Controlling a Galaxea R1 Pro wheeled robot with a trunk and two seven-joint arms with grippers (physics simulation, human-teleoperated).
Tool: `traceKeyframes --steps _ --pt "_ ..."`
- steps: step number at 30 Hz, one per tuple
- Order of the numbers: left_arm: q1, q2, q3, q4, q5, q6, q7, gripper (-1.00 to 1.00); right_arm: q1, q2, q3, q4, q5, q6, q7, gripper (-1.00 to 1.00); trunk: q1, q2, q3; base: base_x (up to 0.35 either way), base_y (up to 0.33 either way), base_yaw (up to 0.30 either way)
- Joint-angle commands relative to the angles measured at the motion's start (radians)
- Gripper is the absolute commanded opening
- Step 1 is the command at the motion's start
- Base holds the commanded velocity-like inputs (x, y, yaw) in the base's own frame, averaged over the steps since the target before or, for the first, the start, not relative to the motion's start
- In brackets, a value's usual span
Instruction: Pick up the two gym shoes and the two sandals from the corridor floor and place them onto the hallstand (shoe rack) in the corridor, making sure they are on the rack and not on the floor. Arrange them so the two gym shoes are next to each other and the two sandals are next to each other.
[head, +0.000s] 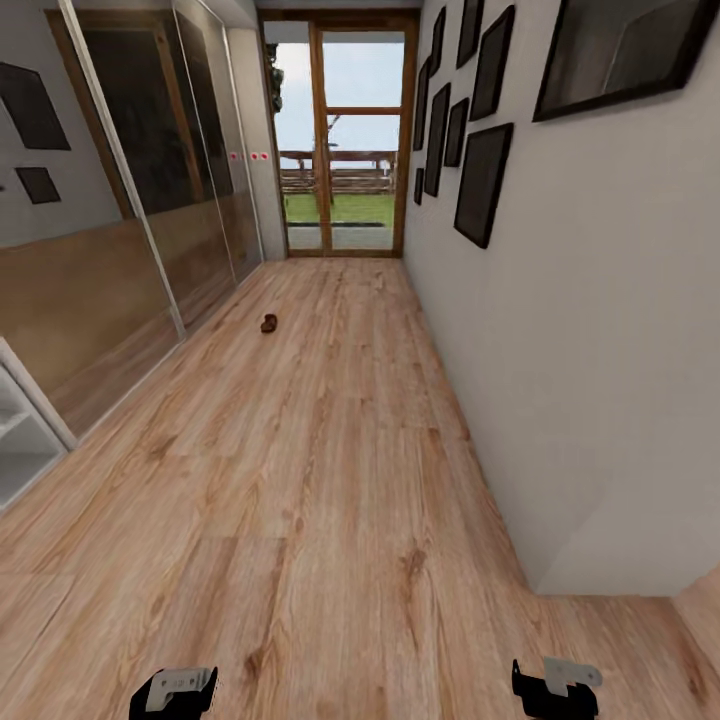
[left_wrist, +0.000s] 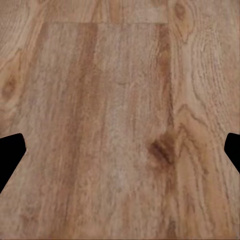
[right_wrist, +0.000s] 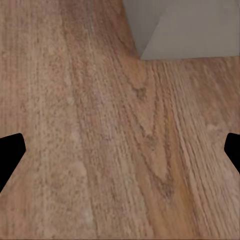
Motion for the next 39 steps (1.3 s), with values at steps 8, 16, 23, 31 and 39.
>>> traceKeyframes --steps 8,16,23,31,39 --pt "-0.001 -0.001 0.008 0.001 -0.006 -0.004 -0.008 1.00 0.000 0.000 -0.002 0.001 -0.004 -0.004 0.000 1.00 0.000 0.000 -0.001 0.333 0.044 0.200" --pt "-0.001 -0.001 0.008 0.001 -0.006 -0.004 -0.008 1.00 0.000 0.000 -0.002 0.000 -0.004 -0.005 0.000 1.00 0.000 0.000 -0.001 0.338 0.007 0.046" --pt "-0.001 -0.001 0.008 0.001 -0.006 -0.004 -0.008 1.00 0.000 -0.001 -0.002 0.000 -0.003 -0.006 0.000 1.00 0.000 0.000 -0.001 0.338 0.001 0.008" --pt "-0.001 -0.001 0.008 0.001 -0.006 -0.004 -0.008 1.00 0.000 -0.002 -0.001 0.001 0.001 -0.006 0.002 1.00 0.000 0.000 -0.001 0.339 0.000 0.001" --pt "-0.001 -0.001 0.008 0.001 -0.006 -0.004 -0.008 1.00 0.000 -0.003 -0.001 0.001 0.002 -0.006 0.002 1.00 0.000 0.000 -0.001 0.339 0.000 0.000"
